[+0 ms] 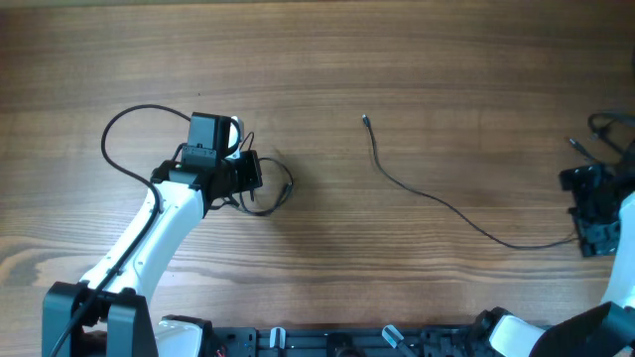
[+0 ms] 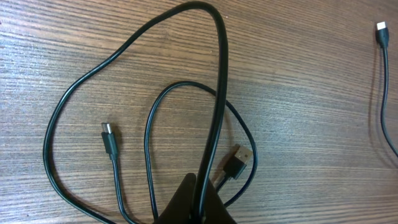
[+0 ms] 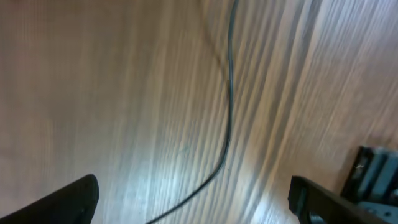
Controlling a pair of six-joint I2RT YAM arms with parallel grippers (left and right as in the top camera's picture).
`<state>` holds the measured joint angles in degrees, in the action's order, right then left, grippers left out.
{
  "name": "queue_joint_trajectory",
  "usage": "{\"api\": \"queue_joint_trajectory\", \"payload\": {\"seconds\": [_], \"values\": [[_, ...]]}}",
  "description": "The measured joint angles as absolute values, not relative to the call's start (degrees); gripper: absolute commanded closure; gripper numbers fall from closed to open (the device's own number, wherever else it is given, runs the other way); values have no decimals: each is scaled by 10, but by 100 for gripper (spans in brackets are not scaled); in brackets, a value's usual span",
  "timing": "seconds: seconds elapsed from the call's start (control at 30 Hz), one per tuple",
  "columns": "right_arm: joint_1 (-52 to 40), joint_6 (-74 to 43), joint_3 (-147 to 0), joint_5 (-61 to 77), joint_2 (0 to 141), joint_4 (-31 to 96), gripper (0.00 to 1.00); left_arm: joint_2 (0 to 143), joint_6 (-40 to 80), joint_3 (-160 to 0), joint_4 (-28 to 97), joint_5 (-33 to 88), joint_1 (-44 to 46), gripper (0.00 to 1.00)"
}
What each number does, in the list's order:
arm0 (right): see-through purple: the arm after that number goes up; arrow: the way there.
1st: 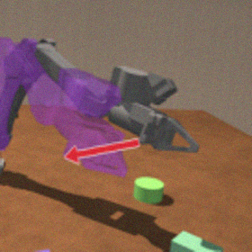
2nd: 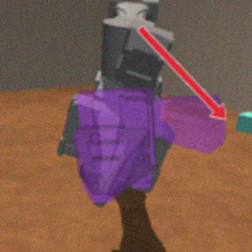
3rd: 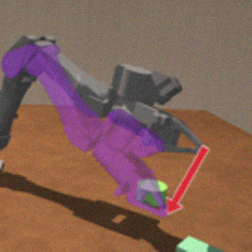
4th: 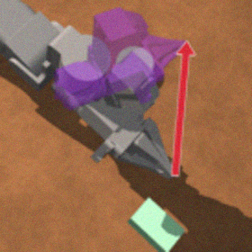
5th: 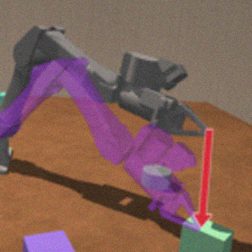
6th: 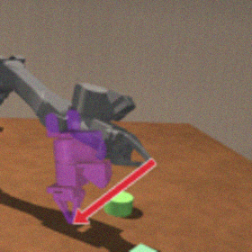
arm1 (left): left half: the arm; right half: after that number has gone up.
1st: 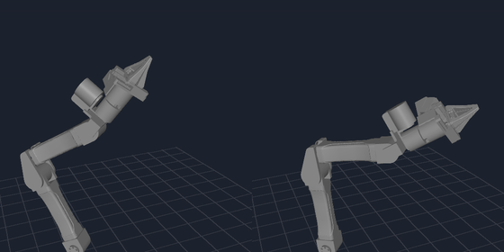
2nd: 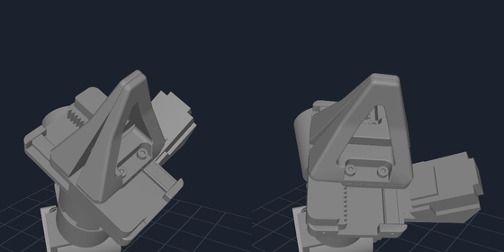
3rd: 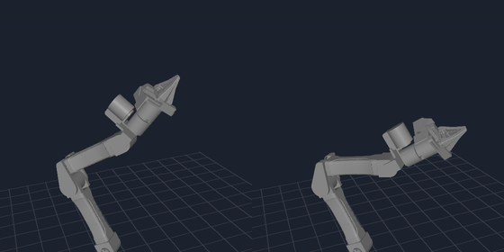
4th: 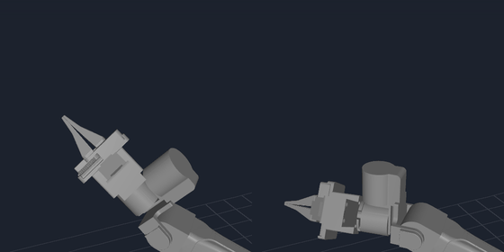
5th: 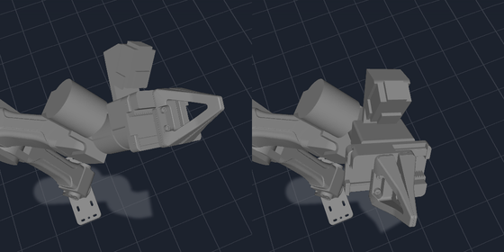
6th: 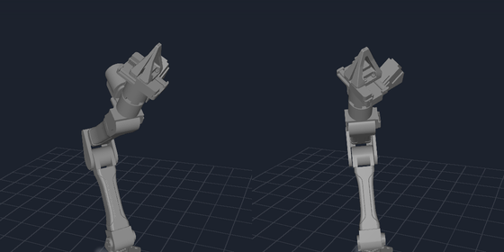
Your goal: Untangle cables
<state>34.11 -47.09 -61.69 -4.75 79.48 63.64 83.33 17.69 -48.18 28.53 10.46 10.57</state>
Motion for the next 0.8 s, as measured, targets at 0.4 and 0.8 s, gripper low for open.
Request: {"api": "queue_joint_trajectory", "payload": {"seconds": [0.4,0.8], "values": [[453,-499,-502,-85,795,481,0,833,177,-482,274,105,106,96],[499,-479,-497,-110,798,382,2,833,177,-482,266,105,106,96]]}}
